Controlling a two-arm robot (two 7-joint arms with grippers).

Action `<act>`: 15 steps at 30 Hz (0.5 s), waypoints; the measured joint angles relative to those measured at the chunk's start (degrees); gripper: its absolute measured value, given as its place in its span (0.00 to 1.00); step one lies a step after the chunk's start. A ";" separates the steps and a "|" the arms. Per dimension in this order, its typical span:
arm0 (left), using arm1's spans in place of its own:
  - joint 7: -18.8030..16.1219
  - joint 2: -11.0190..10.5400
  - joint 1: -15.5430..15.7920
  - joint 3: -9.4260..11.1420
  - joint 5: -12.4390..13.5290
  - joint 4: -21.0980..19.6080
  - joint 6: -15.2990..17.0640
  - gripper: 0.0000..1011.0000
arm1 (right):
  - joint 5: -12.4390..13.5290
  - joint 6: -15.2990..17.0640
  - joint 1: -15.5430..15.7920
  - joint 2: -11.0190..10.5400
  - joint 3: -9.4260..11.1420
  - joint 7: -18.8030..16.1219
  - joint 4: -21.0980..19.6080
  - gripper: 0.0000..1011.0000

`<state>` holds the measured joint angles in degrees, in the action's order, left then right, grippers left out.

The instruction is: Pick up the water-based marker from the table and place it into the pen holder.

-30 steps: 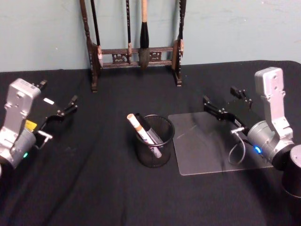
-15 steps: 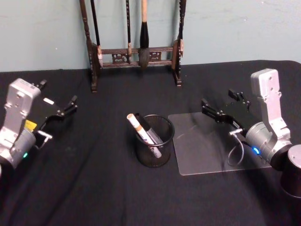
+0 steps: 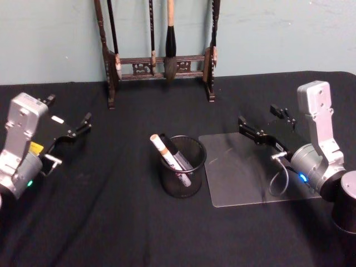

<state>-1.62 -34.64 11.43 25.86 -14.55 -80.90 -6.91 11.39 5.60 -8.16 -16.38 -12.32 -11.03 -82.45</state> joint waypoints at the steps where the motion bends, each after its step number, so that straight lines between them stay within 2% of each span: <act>1: 0.00 0.00 0.00 0.00 0.00 0.00 0.00 0.99 | 0.02 -0.01 0.00 0.00 0.00 0.00 -0.01 0.99; 15: 0.00 0.00 0.00 0.00 0.00 0.00 0.00 0.99 | 0.09 -0.08 0.00 0.00 0.00 0.01 -0.06 0.99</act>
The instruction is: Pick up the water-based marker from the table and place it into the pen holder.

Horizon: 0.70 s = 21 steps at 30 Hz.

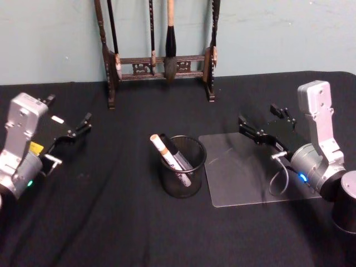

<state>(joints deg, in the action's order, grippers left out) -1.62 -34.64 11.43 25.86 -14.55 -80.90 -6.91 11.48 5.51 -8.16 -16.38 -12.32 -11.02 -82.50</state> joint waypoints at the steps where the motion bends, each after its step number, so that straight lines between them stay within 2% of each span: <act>1: 0.00 0.00 0.00 0.00 0.00 0.00 0.00 0.99 | 0.00 0.00 0.00 0.00 0.00 0.00 0.00 0.99; 21: 0.00 0.00 0.00 0.00 0.00 0.00 0.00 0.99 | 0.00 0.00 0.00 0.00 0.00 0.00 0.00 0.99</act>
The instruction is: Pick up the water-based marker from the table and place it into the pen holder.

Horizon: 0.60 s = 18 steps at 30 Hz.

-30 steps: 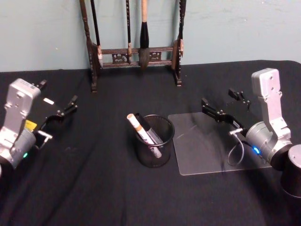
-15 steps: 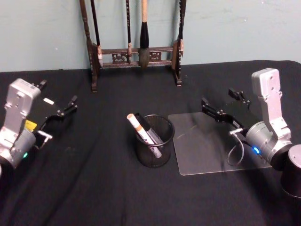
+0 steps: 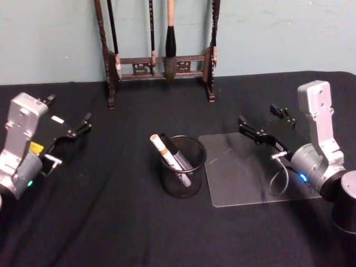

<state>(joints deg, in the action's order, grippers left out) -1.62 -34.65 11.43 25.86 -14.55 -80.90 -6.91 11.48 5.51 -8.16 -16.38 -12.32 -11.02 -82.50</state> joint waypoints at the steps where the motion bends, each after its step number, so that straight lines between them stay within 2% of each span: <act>1: 0.00 0.00 0.00 0.00 0.00 0.00 0.00 0.99 | 0.00 0.00 0.00 0.00 0.00 0.00 0.00 0.99; 18: 0.00 0.00 0.00 0.00 0.00 0.00 0.00 0.99 | 0.00 0.01 0.00 0.00 0.00 0.00 0.00 0.99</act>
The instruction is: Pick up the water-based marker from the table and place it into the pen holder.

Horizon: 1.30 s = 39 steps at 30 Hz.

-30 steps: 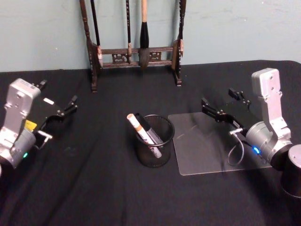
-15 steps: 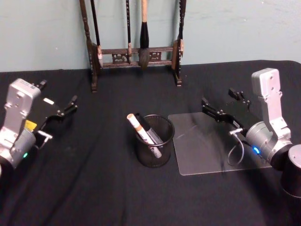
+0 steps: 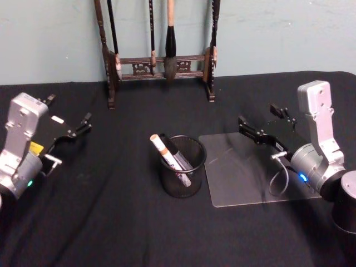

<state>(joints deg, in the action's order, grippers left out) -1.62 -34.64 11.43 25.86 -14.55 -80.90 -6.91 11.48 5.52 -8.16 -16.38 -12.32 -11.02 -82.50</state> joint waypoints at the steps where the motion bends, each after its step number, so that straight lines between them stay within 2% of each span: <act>1: 0.00 0.00 0.00 0.00 0.00 0.00 0.00 0.99 | 0.00 0.00 0.00 0.00 0.00 0.00 0.00 0.99; 39: 0.00 0.00 0.00 0.00 0.00 0.00 0.00 0.99 | 0.00 0.00 0.00 0.00 0.00 0.00 0.00 0.99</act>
<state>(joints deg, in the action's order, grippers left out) -1.62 -34.65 11.43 25.86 -14.55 -80.90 -6.91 11.48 5.52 -8.16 -16.38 -12.32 -11.02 -82.50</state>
